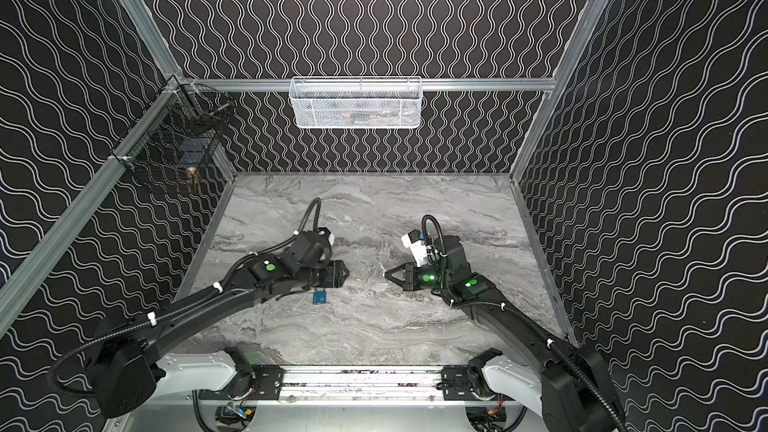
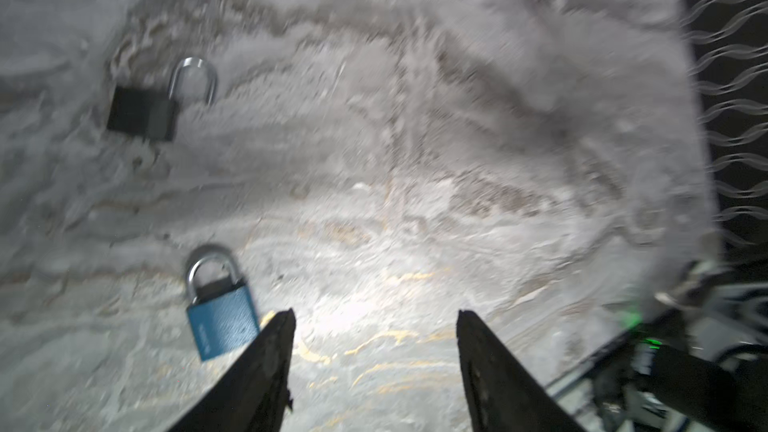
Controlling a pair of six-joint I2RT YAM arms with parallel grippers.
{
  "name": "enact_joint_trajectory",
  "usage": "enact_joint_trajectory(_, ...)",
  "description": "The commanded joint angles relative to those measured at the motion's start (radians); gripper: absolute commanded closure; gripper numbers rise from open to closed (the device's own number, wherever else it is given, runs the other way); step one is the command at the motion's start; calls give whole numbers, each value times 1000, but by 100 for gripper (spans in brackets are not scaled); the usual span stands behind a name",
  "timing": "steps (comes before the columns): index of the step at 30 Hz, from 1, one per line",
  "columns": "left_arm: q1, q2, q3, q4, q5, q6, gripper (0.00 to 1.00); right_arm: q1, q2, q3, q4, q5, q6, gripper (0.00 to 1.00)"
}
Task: Unlock with the key
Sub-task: 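Lower the left gripper onto the blue padlock and close on it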
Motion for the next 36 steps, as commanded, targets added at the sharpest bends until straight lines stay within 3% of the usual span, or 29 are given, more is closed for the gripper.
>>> enact_joint_trajectory(1,-14,23,-12,-90,-107,-67,34,10,10,-30,69,34,46,100)
enact_joint_trajectory(25,3,236,-118,6,-157,-291,33,93,97,-113,214,8,103,100)
enact_joint_trajectory(36,32,261,-120,30,-153,-292,36,93,67,-124,245,23,114,100)
